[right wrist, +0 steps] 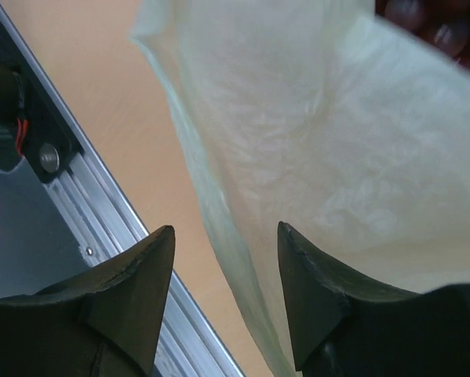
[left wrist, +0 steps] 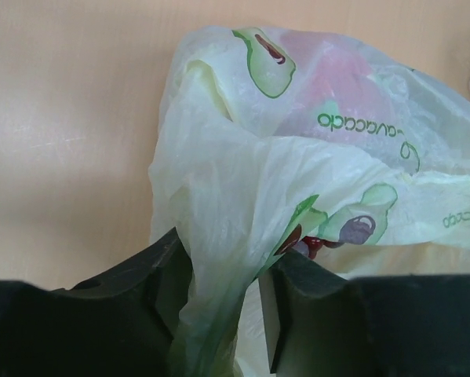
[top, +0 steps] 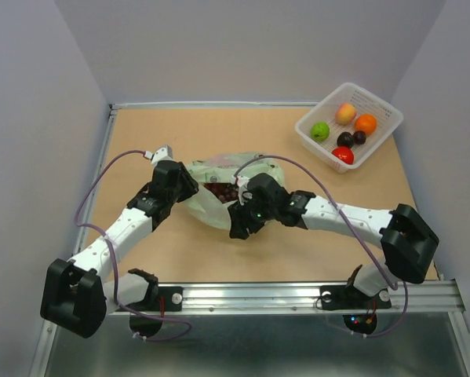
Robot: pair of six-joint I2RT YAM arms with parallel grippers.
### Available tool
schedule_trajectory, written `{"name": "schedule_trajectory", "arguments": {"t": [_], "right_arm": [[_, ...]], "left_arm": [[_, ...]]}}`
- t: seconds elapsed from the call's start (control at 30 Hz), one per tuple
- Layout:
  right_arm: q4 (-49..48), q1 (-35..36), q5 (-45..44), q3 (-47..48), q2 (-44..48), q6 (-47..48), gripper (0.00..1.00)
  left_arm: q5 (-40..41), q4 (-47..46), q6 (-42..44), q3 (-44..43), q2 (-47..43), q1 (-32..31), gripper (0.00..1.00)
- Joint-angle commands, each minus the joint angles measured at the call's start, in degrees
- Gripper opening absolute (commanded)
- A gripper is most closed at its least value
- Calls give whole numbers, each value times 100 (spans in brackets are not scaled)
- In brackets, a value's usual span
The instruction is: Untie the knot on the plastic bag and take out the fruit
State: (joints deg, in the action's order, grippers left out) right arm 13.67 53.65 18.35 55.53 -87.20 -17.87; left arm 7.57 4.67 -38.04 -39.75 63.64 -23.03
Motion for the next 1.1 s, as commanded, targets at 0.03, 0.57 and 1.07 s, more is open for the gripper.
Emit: {"name": "schedule_trajectory", "arguments": {"t": [0.03,0.57,1.07], "right_arm": [[478,-12,-1174,1256,537,819,61],[470,-12,-3680,2366,-736,3518,84],[-339,-776,-3689,2999,-1932,3510,59]], "left_arm": [[130,-273,42,99,-97,-97,50],[403,43,499,-59,-220,-316,77],[535,-88,438,204,-45,-738,79]]}}
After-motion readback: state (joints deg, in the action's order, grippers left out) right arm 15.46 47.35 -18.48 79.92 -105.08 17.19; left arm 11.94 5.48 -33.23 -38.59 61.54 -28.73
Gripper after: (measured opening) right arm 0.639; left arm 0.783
